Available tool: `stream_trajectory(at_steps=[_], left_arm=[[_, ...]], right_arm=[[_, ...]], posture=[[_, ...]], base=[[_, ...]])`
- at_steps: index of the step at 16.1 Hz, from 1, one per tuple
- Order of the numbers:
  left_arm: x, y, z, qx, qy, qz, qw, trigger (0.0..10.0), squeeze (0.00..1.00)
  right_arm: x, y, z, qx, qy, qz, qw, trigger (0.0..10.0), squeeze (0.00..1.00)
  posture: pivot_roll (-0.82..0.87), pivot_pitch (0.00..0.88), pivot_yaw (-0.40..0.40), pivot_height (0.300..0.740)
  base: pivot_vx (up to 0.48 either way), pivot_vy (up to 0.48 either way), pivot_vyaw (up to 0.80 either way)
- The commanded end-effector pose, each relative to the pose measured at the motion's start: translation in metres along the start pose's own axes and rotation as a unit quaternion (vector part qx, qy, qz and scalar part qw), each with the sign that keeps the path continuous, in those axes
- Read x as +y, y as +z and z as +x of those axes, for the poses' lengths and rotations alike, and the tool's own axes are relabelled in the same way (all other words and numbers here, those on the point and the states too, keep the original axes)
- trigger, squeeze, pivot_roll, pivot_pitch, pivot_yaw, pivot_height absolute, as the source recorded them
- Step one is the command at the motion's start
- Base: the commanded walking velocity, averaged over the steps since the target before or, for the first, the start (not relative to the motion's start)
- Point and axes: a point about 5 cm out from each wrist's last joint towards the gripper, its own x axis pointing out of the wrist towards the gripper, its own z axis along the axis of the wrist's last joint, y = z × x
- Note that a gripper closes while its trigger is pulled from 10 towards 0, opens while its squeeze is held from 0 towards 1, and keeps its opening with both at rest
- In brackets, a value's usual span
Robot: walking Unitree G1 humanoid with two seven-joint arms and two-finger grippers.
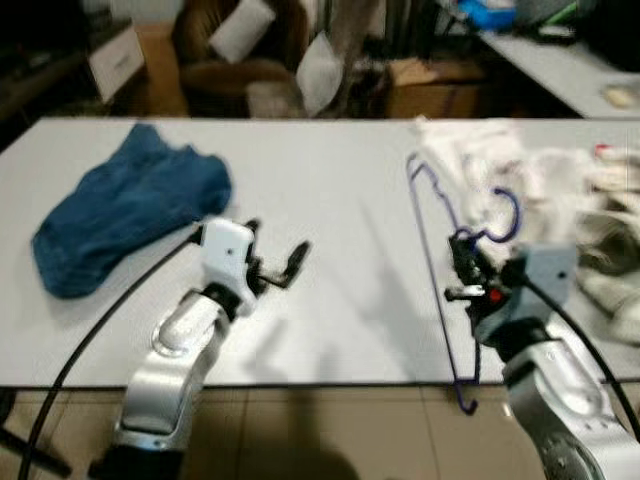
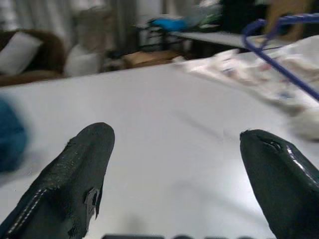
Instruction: Hang hanger
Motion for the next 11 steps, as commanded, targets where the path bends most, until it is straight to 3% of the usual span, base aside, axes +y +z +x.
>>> stream_trajectory(at_steps=[1, 6, 7, 11], left_arm=[[0.008, -0.003, -0.003, 0.008, 0.016, 0.004, 1.0, 10.0, 0.78], [-0.001, 0.009, 0.01, -0.018, 0.0, -0.011, 1.0, 10.0, 0.78], [0.0, 0.009, 0.011, -0.017, 0.007, -0.026, 0.999, 10.0, 0.78], [0.002, 0.01, 0.018, -0.016, 0.015, -0.037, 0.999, 10.0, 0.78]], right_arm=[[0.005, 0.006, 0.001, -0.021, 0.004, -0.006, 1.0, 10.0, 0.0], [0.004, 0.01, 0.004, -0.025, 0.01, 0.003, 1.0, 10.0, 0.0], [0.005, 0.008, 0.004, -0.025, 0.01, -0.013, 1.0, 10.0, 0.0], [-0.005, 0.015, 0.005, -0.043, -0.01, -0.008, 0.999, 10.0, 0.0]], posture=[[-0.18, 0.0, 0.029, 0.74], [-0.18, 0.0, 0.027, 0.74], [-0.18, 0.0, 0.025, 0.74], [-0.19, 0.0, 0.038, 0.74]], base=[[0.0, -0.394, 0.0], [0.0, -0.378, 0.0], [0.0, 0.0, 0.0], [0.0, 0.48, -0.8]])
